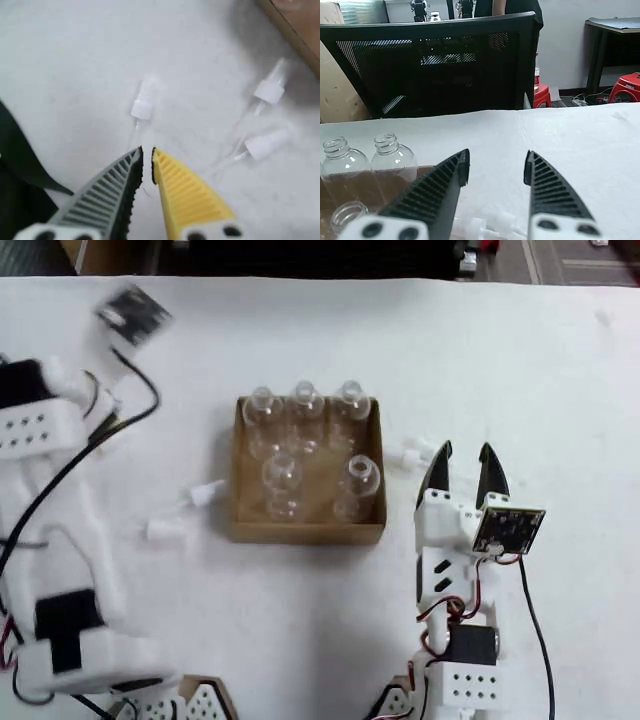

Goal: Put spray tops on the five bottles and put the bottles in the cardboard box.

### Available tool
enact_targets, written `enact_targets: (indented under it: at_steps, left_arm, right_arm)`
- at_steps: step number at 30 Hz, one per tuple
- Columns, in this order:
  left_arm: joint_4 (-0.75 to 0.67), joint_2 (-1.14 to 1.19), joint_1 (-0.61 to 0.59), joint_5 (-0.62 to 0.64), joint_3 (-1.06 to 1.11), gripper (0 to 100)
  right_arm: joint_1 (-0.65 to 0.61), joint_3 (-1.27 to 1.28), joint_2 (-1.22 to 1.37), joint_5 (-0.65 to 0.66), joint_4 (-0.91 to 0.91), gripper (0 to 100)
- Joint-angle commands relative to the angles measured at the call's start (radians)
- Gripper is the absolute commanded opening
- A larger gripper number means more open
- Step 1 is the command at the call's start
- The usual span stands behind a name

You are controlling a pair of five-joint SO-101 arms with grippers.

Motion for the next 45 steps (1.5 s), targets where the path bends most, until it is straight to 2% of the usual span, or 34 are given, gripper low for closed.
enact_targets:
  at_steps: [1,8,13,15,19,26,31,37,45]
  left_arm:
    - [0.006,0.133,0.004,-0.176,-0.103,4]
    - [0.021,0.390,-0.004,-0.173,-0.385,6]
    - [0.074,0.530,-0.021,-0.186,-0.537,25]
    - [0.077,0.576,-0.033,-0.230,-0.601,29]
    - [0.075,0.687,-0.051,-0.353,-0.692,29]
    - [0.064,0.872,-0.111,-0.356,-0.913,29]
    - [0.072,1.004,-0.107,-0.353,-1.028,29]
    - [0.095,1.098,-0.113,-0.353,-1.099,29]
    - [0.106,1.155,-0.088,-0.359,-1.123,29]
  right_arm:
    - [-0.010,0.006,0.008,0.014,-0.001,15.9]
    - [-0.010,0.006,0.008,0.014,0.004,15.9]
    - [-0.010,0.006,0.008,0.014,0.005,15.9]
    - [-0.010,0.006,0.008,0.014,0.005,15.9]
    - [-0.010,0.006,0.008,0.014,0.005,15.9]
    - [-0.010,0.006,0.010,0.014,0.007,15.9]
    - [-0.028,0.006,0.010,0.014,0.008,15.9]
    - [-0.050,0.006,0.010,0.069,0.028,15.6]
    - [-0.054,0.006,0.010,0.069,0.028,15.6]
